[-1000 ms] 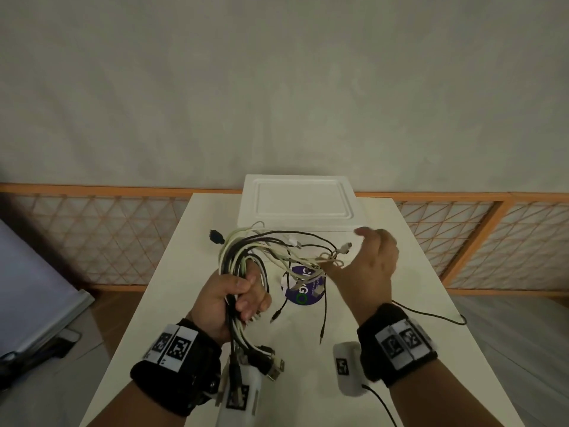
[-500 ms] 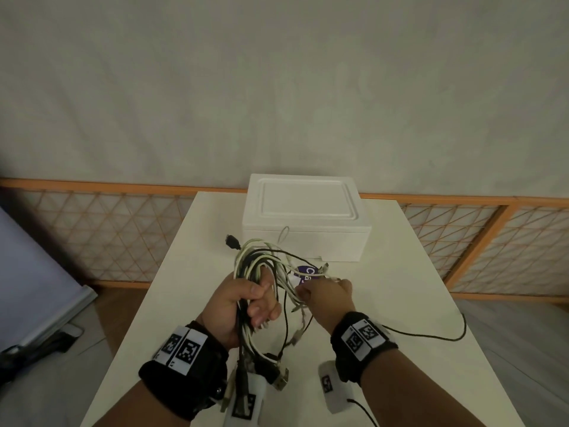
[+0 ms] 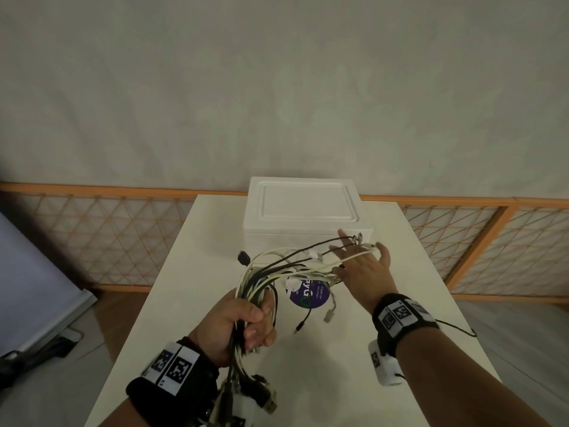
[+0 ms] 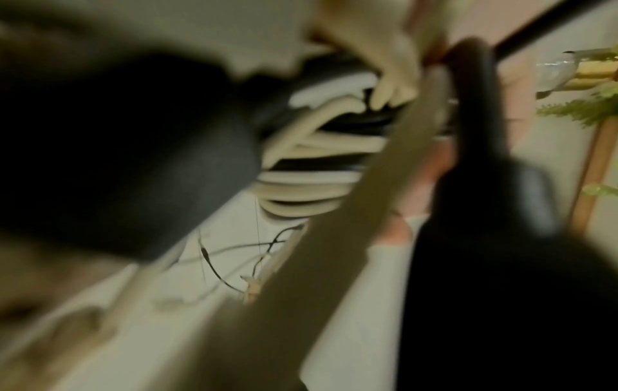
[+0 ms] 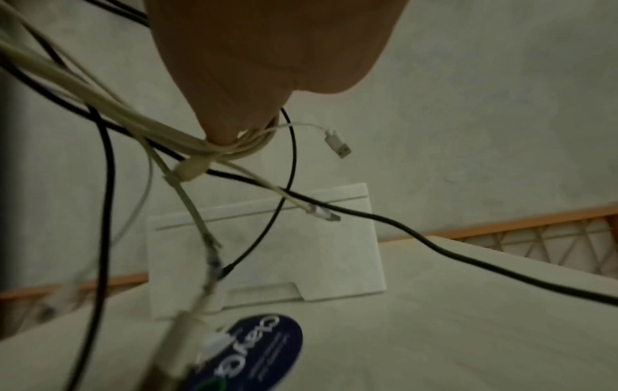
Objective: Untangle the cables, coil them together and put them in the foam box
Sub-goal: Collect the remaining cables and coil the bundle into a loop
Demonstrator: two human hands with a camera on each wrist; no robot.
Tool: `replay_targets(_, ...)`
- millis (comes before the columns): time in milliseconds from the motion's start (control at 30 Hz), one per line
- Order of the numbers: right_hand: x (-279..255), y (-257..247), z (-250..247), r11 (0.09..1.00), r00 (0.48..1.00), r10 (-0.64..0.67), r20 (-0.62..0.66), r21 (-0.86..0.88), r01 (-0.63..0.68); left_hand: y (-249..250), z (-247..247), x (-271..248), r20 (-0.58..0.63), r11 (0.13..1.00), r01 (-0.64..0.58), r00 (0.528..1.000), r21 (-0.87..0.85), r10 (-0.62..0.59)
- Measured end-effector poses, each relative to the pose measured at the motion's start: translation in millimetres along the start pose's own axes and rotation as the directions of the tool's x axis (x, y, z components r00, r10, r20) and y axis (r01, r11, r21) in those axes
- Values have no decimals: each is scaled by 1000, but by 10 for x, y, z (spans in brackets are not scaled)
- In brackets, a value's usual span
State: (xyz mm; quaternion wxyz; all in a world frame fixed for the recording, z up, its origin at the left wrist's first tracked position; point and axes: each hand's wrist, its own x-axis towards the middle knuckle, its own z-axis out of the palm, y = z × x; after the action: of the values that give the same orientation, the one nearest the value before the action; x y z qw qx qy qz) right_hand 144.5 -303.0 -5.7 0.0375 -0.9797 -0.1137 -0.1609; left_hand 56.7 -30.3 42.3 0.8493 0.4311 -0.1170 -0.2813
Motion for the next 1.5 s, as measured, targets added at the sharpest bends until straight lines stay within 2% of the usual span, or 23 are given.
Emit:
replay_targets(100,74,-12,-183,989,991,125,39,76,-128,45,-107,9,-157,959,46,988,280,-2)
replay_targets(200,106,-118,-349,890,967,255,17,387,-241,72,-315,-5,-335,914,108,942,390,32)
replay_targets(233,104,-111,-349,829,963,270,-7,510,-229,81,-368,-18,-369,906,122,929,404,40)
replay_targets(300,105,-75,-386,553,921,388,29,792,-258,97,-441,-51,-410,871,153,910,467,60)
replay_targets(333,104,-21,-363,517,897,442,-2,817,-253,109,-472,-63,-431,850,171,900,499,72)
replay_targets(367,87,14,-385,546,859,506,-75,799,-252,130,-497,-72,-451,830,184,888,526,89)
replay_targets(400,58,82,-357,742,859,458,-228,630,-228,156,-515,-78,-463,814,190,880,549,107)
replay_targets(433,40,95,-336,883,890,349,-294,422,-207,186,-522,-80,-469,805,187,874,562,125)
replay_targets(467,15,116,-266,966,944,222,-244,185,-180,215,-518,-84,-469,803,173,871,570,145)
replay_targets(500,-35,67,-263,974,971,224,-86,63,-219,249,-503,-86,-465,801,156,870,578,166)
replay_targets(533,-93,31,-210,968,969,247,19,-54,-246,278,-486,-81,-461,796,141,867,589,188)
replay_targets(600,-217,-7,-98,961,976,188,106,-223,-161,316,-485,-57,-470,768,137,852,626,231)
replay_targets(633,-265,-25,-73,966,973,162,163,-230,-122,330,-500,-42,-484,746,156,840,648,245)
replay_targets(800,-315,116,-61,996,981,-70,181,-45,80,319,-703,-51,-557,684,276,799,676,228)
replay_targets(933,-284,244,-135,990,960,-66,271,-101,96,295,-728,-36,-593,672,312,770,672,235)
replay_targets(967,-286,238,-151,991,940,-45,338,-102,84,298,-734,-22,-612,690,307,751,655,246)
replay_targets(1067,-302,95,-186,999,812,15,584,-50,18,329,-754,29,-641,732,276,716,623,275)
replay_targets(1133,-339,-23,-204,1000,769,-16,639,27,-1,325,-728,49,-638,761,244,720,602,273)
replay_targets(1233,-417,-122,-181,986,661,-118,741,7,168,298,-673,78,-650,819,175,705,547,283)
replay_targets(1300,-454,-102,-153,968,659,-81,748,-100,232,293,-657,69,-665,862,136,697,489,267)
replay_targets(1400,-505,94,-115,975,741,85,666,-210,77,333,-695,-35,-607,858,147,764,492,217)
replay_targets(1433,-520,208,-106,976,728,166,666,-218,-23,354,-715,-78,-589,835,181,783,520,198)
replay_targets(1500,-532,449,-122,940,630,310,712,-128,-317,386,-752,-139,-574,804,205,795,559,196)
